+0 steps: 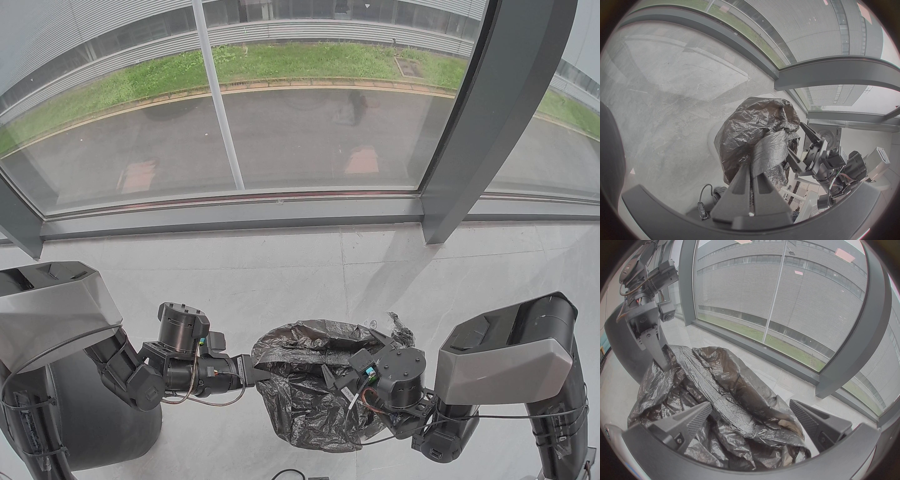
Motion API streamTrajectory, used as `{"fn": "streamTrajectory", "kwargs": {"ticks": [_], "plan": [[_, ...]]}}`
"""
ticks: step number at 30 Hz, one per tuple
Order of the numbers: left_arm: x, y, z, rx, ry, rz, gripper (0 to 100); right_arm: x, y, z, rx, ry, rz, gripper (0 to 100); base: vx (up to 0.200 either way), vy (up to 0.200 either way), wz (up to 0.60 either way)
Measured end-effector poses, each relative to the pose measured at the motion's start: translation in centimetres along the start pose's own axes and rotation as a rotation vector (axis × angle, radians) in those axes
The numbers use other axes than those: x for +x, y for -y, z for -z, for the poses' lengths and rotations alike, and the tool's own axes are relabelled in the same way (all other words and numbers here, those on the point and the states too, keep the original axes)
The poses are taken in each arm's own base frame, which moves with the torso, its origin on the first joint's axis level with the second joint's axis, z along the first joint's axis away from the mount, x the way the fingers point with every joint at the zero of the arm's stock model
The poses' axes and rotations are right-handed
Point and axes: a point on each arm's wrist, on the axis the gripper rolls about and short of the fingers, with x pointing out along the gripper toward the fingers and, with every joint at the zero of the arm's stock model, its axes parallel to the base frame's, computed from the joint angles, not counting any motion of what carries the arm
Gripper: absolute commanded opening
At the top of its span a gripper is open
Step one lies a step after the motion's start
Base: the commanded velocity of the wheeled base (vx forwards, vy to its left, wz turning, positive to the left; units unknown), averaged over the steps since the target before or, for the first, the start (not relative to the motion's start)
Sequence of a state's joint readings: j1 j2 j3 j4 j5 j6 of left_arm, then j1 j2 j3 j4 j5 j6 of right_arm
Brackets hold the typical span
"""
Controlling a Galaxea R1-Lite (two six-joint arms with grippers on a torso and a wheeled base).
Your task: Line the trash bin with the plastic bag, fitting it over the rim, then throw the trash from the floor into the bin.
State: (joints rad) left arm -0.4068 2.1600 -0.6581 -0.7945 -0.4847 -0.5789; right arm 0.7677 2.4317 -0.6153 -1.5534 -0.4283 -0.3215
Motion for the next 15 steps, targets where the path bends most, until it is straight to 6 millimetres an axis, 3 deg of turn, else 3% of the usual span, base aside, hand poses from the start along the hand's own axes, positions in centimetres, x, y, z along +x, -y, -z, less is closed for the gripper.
{"fn": "streamTrajectory", "kwargs": {"ticks": [6,15], "plan": [[0.0,0.0,-0.1,0.001,0.004,-0.001,0,-1.3,-1.5,0.7,-0.016,-0.030,-0.052,100,0.000,0.000,0.00],[0.0,0.0,-0.1,0.001,0.005,-0.002,0,-0.8,-1.9,1.3,-0.023,-0.045,-0.036,100,0.000,0.000,0.00]]}}
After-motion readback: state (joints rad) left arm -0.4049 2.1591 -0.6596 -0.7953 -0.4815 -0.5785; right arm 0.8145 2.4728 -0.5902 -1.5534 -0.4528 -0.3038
